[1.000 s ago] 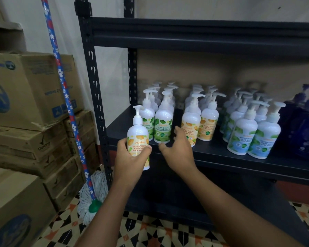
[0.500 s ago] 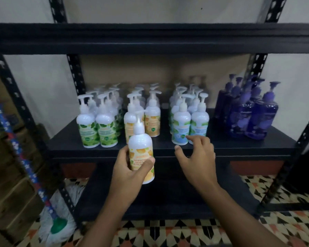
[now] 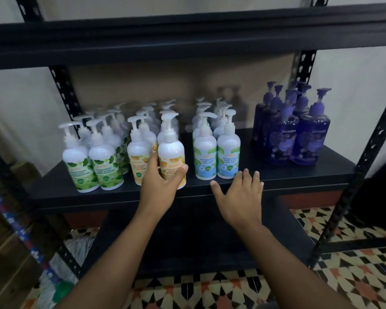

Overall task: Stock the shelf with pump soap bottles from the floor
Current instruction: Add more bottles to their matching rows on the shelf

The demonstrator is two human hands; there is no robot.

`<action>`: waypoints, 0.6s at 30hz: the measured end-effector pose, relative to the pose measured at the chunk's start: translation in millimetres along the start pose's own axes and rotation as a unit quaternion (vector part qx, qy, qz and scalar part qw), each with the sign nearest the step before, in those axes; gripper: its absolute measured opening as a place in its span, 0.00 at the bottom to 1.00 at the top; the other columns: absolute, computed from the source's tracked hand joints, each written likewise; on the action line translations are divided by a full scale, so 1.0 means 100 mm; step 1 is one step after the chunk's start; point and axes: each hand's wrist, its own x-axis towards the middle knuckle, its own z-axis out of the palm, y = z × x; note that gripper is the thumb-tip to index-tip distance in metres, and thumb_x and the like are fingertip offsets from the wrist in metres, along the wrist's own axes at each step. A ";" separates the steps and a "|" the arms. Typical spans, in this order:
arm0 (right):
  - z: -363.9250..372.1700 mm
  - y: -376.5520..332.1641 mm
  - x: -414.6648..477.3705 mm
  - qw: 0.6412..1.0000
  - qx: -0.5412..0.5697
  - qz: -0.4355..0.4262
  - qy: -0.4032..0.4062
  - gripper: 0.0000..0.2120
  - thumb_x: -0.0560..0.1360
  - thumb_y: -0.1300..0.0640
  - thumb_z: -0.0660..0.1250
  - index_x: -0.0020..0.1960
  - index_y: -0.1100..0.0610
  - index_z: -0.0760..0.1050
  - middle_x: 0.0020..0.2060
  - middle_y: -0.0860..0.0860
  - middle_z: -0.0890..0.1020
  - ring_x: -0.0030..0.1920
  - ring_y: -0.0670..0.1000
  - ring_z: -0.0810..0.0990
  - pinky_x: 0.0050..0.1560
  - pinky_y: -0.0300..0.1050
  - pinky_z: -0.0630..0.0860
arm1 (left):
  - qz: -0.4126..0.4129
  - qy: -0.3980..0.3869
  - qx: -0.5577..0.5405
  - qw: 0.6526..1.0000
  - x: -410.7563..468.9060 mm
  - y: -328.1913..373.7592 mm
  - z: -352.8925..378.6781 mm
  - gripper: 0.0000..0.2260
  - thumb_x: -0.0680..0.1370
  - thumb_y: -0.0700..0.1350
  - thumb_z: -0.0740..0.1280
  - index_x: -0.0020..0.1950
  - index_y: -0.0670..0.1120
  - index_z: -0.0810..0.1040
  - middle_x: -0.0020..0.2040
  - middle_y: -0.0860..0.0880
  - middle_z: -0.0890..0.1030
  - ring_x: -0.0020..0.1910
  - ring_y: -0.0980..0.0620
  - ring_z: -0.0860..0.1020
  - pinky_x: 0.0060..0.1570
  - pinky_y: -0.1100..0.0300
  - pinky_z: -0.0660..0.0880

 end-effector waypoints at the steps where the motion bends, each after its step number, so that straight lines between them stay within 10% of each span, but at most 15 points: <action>1: 0.01 0.00 0.00 1.000 -0.002 0.002 0.000 0.43 0.80 0.32 0.53 0.80 0.64 0.54 0.81 0.59 0.54 0.81 0.59 0.43 0.80 0.58 0.42 | -0.002 0.001 0.006 1.000 0.02 -0.03 0.02 0.24 0.75 0.52 0.76 0.68 0.54 0.73 0.55 0.63 0.81 0.53 0.68 0.79 0.53 0.66 0.74; 9: 0.04 0.02 0.01 1.000 -0.010 0.004 0.006 0.44 0.79 0.31 0.54 0.80 0.64 0.55 0.81 0.58 0.55 0.81 0.59 0.44 0.80 0.58 0.43 | -0.043 0.053 0.011 0.998 -0.07 -0.09 0.13 0.30 0.69 0.51 0.81 0.64 0.54 0.67 0.55 0.61 0.77 0.53 0.66 0.77 0.45 0.72 0.72; 18: 0.05 0.03 0.01 1.000 0.001 0.008 0.002 0.43 0.79 0.32 0.56 0.80 0.63 0.55 0.81 0.58 0.54 0.81 0.58 0.44 0.80 0.59 0.46 | -0.016 0.178 0.101 0.979 -0.19 -0.17 0.20 0.28 0.71 0.49 0.80 0.67 0.44 0.77 0.62 0.49 0.72 0.60 0.51 0.76 0.58 0.59 0.75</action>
